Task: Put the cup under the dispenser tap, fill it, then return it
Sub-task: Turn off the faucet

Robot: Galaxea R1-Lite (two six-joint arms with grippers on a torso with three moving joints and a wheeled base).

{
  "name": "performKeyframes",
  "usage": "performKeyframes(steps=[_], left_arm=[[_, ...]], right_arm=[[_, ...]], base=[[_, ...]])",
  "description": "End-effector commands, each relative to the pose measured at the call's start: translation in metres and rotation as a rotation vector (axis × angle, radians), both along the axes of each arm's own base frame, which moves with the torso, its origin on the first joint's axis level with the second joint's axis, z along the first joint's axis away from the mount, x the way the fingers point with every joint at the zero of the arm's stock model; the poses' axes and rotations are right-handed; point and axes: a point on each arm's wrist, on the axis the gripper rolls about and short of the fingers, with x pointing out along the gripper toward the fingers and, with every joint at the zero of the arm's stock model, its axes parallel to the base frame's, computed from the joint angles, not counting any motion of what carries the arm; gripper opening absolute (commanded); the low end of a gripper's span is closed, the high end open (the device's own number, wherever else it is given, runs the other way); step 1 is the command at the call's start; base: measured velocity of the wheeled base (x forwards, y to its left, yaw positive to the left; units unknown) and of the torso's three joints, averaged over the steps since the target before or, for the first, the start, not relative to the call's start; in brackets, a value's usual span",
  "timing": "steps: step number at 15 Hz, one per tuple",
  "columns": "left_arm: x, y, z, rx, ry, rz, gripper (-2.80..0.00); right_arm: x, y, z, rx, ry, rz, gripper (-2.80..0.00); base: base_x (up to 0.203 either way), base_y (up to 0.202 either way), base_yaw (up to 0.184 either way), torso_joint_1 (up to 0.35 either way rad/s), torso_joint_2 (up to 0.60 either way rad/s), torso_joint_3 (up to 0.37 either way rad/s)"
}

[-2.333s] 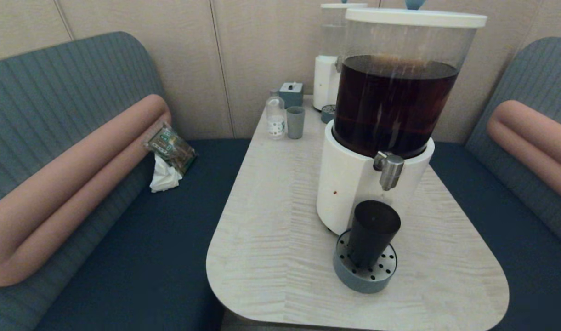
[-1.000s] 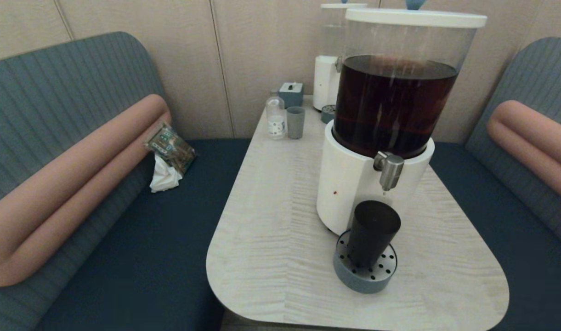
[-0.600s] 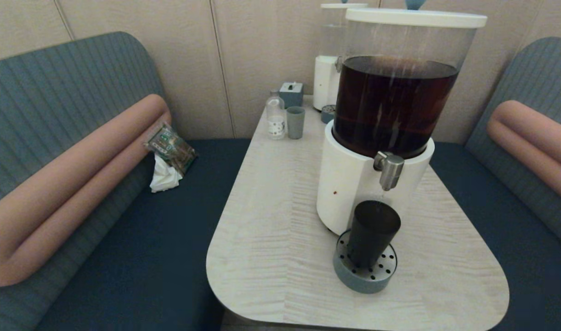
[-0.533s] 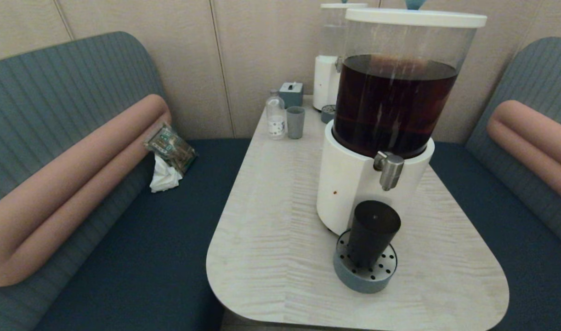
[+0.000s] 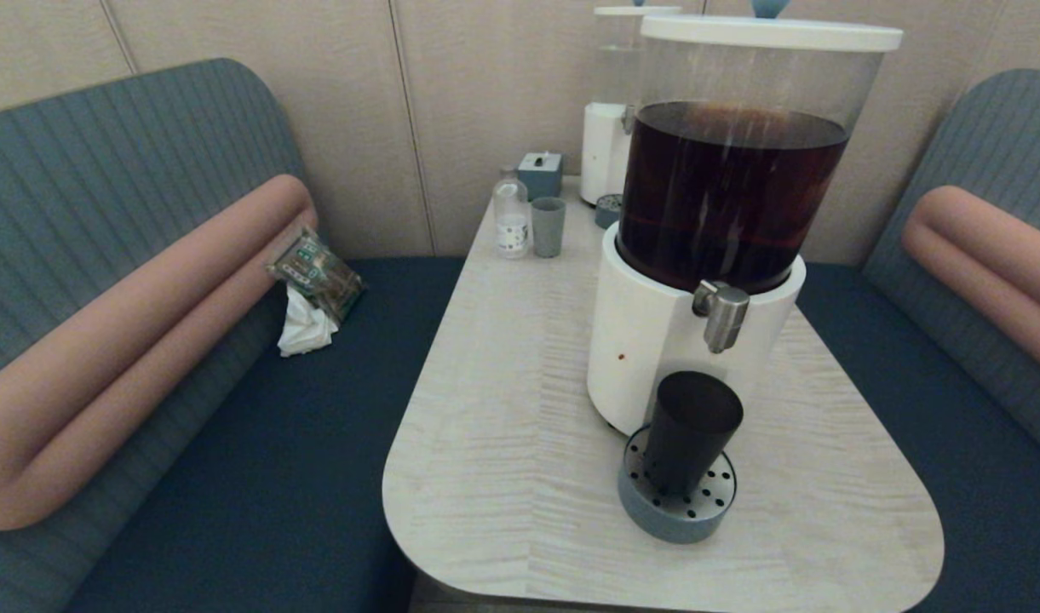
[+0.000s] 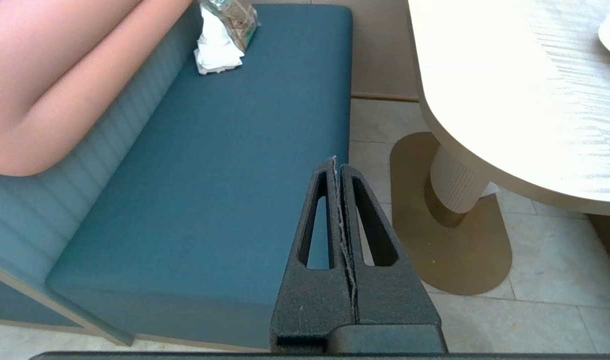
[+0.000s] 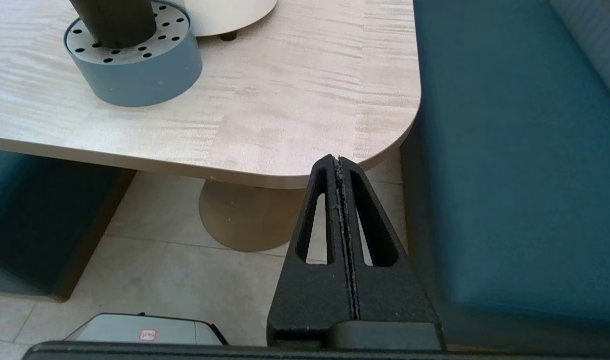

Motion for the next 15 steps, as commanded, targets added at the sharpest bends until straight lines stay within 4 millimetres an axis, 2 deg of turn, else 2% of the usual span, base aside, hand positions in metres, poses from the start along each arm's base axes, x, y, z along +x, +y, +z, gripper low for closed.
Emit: performKeyframes(steps=[1,15], left_arm=[[0.0001,0.0000,0.0000,0.006,0.001,-0.001,-2.80],[0.0007,-0.0002,0.0016,0.023,-0.022,-0.007,-2.80]], right_arm=[[0.0004,0.0000,0.0001,0.002,-0.004,-0.001,-2.80],[0.0004,0.0000,0.0001,0.001,-0.004,-0.001,-2.80]], base=[[0.000,0.000,0.000,0.000,0.00,0.000],[0.000,0.000,0.000,0.000,0.00,0.000]])
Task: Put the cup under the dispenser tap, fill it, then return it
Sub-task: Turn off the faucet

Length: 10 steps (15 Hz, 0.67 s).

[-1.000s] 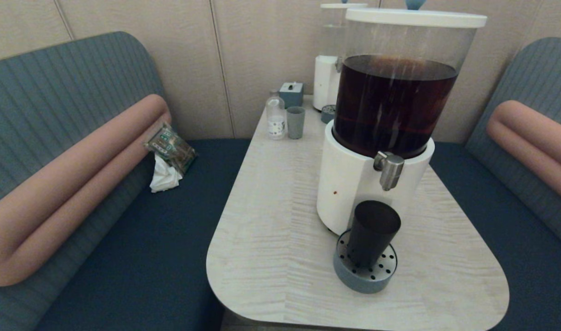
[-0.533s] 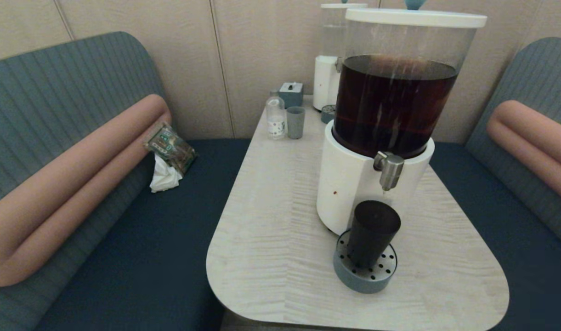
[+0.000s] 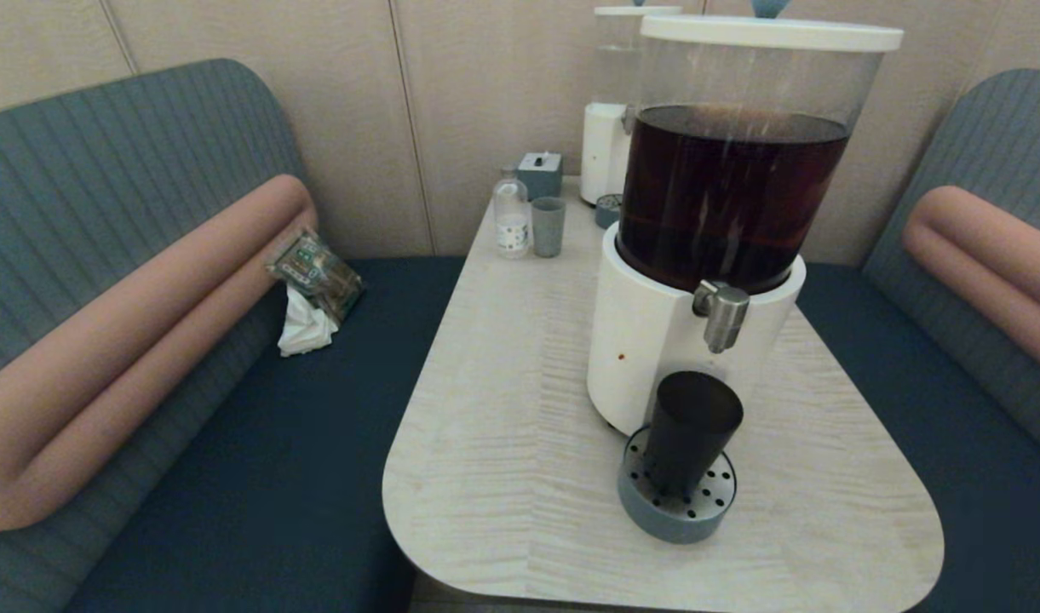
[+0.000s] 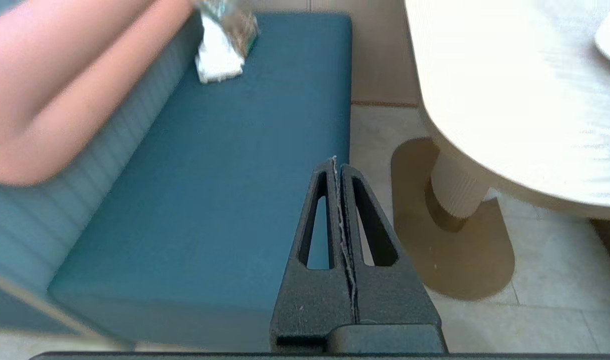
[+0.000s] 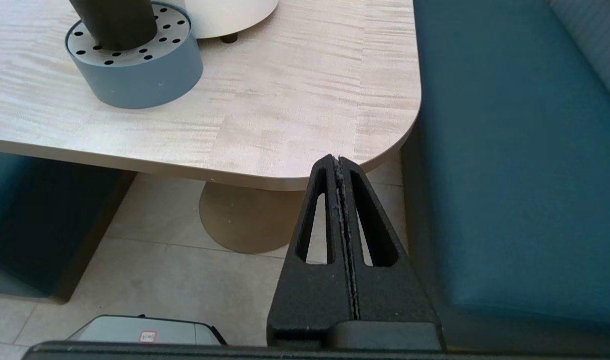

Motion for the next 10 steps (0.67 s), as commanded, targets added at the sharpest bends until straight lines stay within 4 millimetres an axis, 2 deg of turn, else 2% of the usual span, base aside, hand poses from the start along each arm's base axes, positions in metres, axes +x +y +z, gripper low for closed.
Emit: performKeyframes(steps=[1,3,4,6,8,10], left_arm=[[-0.001,0.000,0.002,0.038,-0.001,-0.015,-2.80],[-0.005,-0.002,0.020,0.046,-0.014,-0.073,-2.80],[-0.009,-0.003,0.034,0.039,-0.007,-0.126,-2.80],[-0.008,-0.007,0.056,0.011,0.089,-0.323,-2.80],[0.004,-0.010,0.070,-0.025,0.189,-0.467,-2.80],[0.025,-0.012,0.083,-0.055,0.255,-0.555,-2.80]], right_arm=[[0.000,0.000,0.000,0.001,0.002,0.001,-2.80],[0.000,0.000,0.000,0.001,0.002,0.001,-2.80],[0.000,0.000,0.000,0.000,0.002,0.000,-2.80],[0.000,0.000,0.000,0.001,0.002,0.000,-2.80],[0.000,0.000,0.000,-0.002,0.002,0.003,-2.80],[0.000,0.000,0.000,0.001,0.002,0.000,-2.80]], base=[[0.000,0.000,0.000,0.000,0.00,0.000],[0.000,0.000,0.000,0.000,0.00,0.000],[0.000,0.000,0.000,0.000,0.00,0.000],[0.000,0.000,0.000,0.000,0.00,0.000],[0.000,0.000,0.000,0.000,0.00,0.000],[0.000,0.000,0.000,0.000,0.00,0.000]])
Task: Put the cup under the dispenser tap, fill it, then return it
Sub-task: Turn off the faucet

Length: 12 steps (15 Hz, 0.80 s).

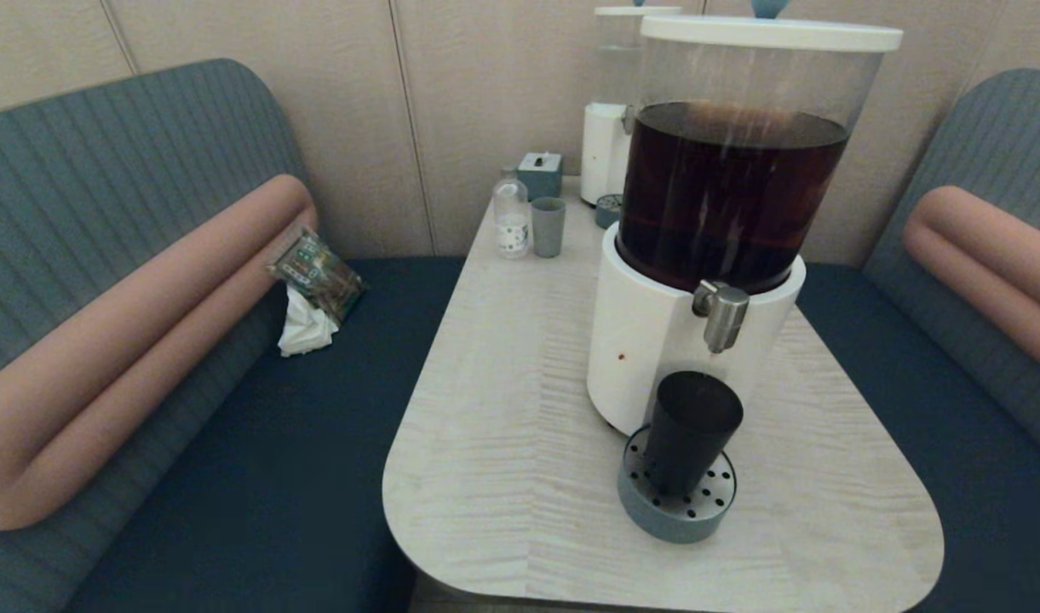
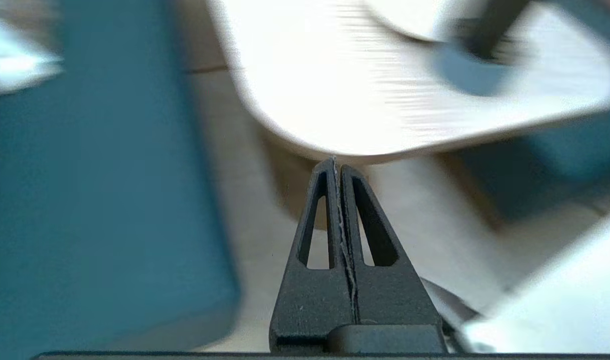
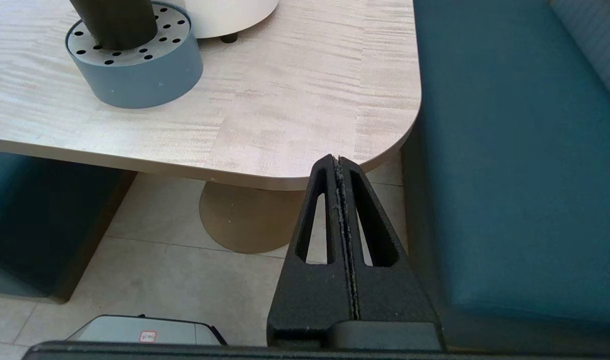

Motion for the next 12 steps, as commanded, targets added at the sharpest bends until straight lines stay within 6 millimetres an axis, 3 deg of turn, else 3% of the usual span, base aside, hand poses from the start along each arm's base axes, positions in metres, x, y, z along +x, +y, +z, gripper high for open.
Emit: performKeyframes(steps=[1,5,8,12], left_arm=[[0.037,-0.001,0.016,-0.020,0.145,-0.083,-2.80],[0.097,-0.003,0.036,-0.050,0.231,-0.191,-2.80],[0.133,-0.004,0.049,-0.051,0.156,-0.234,-2.80],[0.143,-0.008,0.060,-0.047,0.105,-0.273,-2.80]], right_arm=[[0.000,0.000,0.000,-0.002,0.002,0.000,-2.80],[0.000,0.000,0.000,-0.001,0.002,0.001,-2.80],[0.000,0.000,0.000,0.001,0.002,0.001,-2.80],[0.000,0.000,0.000,0.001,0.002,0.000,-2.80]], base=[[0.000,0.000,0.000,0.000,0.00,0.000],[0.000,0.000,0.000,0.000,0.00,0.000],[0.000,0.000,0.000,0.000,0.00,0.000],[0.000,0.000,0.000,0.000,0.00,0.000]])
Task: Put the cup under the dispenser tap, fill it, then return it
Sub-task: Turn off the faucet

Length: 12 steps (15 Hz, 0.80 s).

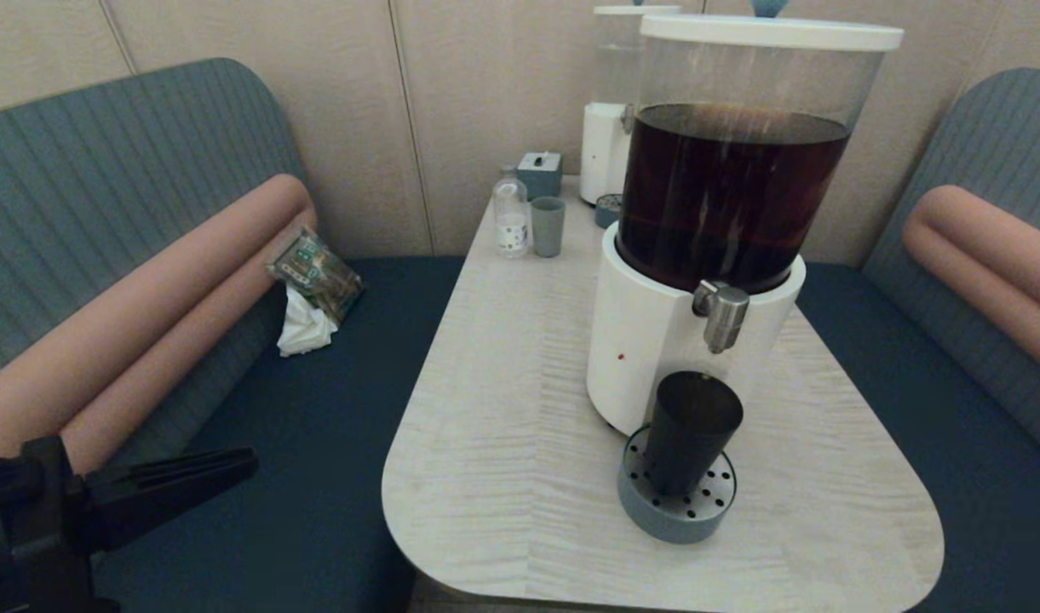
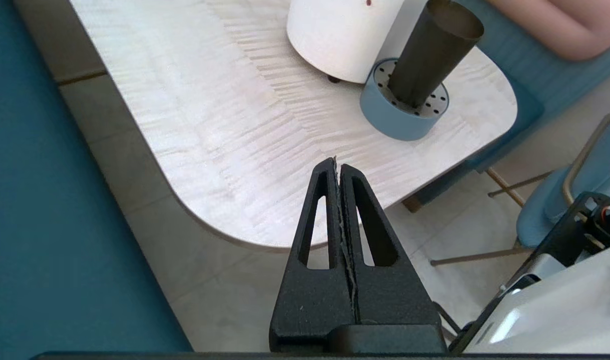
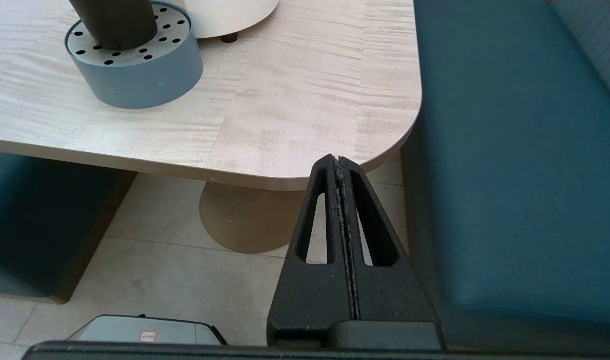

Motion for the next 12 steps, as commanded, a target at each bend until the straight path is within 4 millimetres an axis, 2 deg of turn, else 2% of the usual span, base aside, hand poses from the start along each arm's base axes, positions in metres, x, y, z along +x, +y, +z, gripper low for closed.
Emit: performKeyframes(steps=[1,7,12], left_arm=[[0.009,-0.001,0.004,-0.001,0.005,-0.010,-2.80],[0.027,-0.002,0.009,-0.002,-0.004,-0.009,-2.80],[0.032,-0.002,0.011,0.002,-0.003,-0.009,-2.80]], right_arm=[[0.000,0.000,0.000,0.000,0.002,0.000,-2.80],[0.000,0.000,0.000,0.000,0.002,-0.001,-2.80],[0.000,0.000,0.000,-0.003,0.002,-0.001,-2.80]], base=[[0.000,0.000,0.000,0.000,0.00,0.000],[0.000,0.000,0.000,0.000,0.00,0.000],[0.000,0.000,0.000,0.000,0.00,0.000]])
